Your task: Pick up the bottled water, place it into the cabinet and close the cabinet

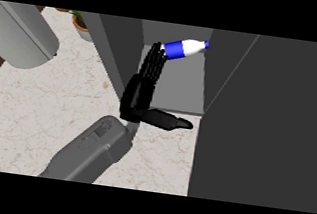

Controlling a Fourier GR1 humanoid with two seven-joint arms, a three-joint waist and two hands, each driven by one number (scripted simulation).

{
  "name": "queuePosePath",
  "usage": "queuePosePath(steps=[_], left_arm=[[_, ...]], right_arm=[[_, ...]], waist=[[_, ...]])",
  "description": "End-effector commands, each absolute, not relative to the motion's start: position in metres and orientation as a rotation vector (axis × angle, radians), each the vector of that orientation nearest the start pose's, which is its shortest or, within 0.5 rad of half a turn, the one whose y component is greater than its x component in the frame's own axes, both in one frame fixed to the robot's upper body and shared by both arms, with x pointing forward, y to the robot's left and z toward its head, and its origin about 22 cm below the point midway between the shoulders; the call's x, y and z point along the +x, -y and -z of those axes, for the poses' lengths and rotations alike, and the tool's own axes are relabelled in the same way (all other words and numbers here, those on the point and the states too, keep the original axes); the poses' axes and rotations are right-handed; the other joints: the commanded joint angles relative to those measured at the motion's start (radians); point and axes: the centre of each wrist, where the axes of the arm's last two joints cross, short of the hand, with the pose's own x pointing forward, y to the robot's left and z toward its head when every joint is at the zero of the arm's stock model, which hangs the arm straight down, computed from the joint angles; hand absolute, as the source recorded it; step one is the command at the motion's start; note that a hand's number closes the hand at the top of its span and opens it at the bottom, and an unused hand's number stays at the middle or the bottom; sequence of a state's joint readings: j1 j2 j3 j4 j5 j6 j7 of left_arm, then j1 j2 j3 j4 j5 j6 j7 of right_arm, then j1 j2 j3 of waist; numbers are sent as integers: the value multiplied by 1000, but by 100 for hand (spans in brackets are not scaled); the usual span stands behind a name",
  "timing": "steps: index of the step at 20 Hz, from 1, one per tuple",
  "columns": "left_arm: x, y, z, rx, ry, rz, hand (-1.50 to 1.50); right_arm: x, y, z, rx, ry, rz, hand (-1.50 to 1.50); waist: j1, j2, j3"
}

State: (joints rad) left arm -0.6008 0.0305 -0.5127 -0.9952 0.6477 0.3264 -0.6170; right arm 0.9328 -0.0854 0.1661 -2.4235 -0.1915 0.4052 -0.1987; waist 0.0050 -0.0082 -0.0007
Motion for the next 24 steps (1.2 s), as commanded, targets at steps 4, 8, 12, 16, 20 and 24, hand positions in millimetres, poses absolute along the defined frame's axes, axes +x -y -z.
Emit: queuePosePath(steps=[4,8,12,16,20,24], left_arm=[[279,-83,-17,-531,1871,-53,-150],[251,-98,-1,-525,1833,-49,150],[231,-130,-5,-483,1854,-69,150],[209,-142,-6,-472,1851,-110,-150],[206,-191,-23,-407,1889,-142,-150],[181,-218,-13,-403,1873,-198,-150]], right_arm=[[32,252,-128,246,1819,-251,-150],[37,250,-124,342,1790,-400,150],[31,248,-130,410,1701,-531,150],[33,247,-139,491,1707,-663,150],[31,233,-155,522,1768,-717,150],[27,225,-155,616,1712,-760,150]], waist=[[1,-3,0],[2,-1,0],[4,-2,0],[2,-1,0],[3,-4,-2],[-4,-7,-4]])
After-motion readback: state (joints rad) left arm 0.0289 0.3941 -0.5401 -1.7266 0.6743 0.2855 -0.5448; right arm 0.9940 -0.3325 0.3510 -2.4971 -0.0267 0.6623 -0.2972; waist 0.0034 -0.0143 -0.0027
